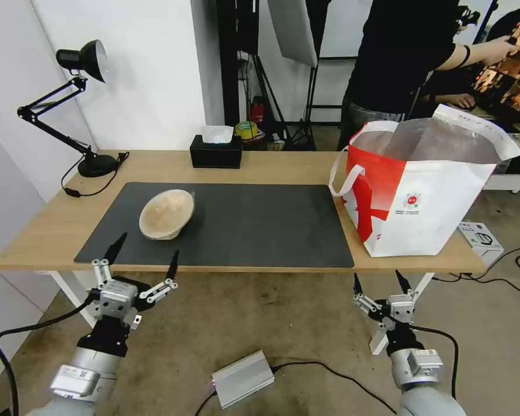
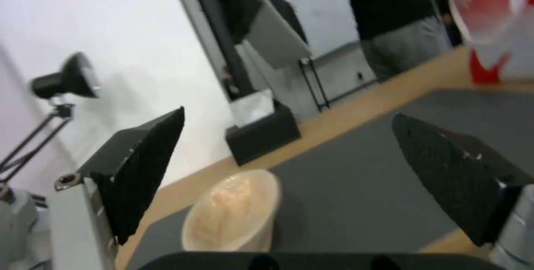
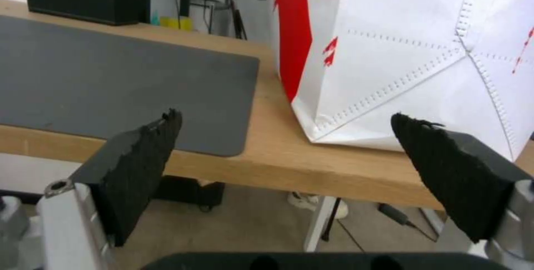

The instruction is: Pick up the trash from the table and place it into the takeout bag.

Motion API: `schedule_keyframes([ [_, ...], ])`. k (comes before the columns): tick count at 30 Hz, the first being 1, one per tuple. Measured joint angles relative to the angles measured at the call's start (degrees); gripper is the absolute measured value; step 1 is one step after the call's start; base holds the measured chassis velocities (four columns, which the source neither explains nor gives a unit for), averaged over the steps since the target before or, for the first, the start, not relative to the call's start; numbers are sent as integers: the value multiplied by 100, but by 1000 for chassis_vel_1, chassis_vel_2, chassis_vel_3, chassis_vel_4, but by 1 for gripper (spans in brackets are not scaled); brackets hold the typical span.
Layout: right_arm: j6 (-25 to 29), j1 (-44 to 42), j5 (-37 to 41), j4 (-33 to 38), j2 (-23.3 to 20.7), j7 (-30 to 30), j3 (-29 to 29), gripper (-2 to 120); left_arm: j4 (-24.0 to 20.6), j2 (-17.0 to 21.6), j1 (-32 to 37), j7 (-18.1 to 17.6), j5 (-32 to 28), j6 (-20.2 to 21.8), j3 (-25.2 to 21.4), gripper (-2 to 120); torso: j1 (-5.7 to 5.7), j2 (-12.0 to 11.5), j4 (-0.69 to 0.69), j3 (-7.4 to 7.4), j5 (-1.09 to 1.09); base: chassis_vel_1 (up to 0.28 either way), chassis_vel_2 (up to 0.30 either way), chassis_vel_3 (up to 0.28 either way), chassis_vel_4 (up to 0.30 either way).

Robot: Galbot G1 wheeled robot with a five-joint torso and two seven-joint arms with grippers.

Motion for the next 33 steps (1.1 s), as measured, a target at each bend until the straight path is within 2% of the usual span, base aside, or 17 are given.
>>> schedule_keyframes([
  [12, -34, 7, -51, 34, 70, -9, -11, 97, 598, 725, -280, 260, 27, -145, -72, 100, 0, 0, 1, 0, 0, 0, 0, 0, 0],
  [33, -53, -4, -110, 31, 102, -15, -39, 97, 1155, 1305, -931, 235, -162, -111, -42, 100, 0, 0, 1, 0, 0, 0, 0, 0, 0],
])
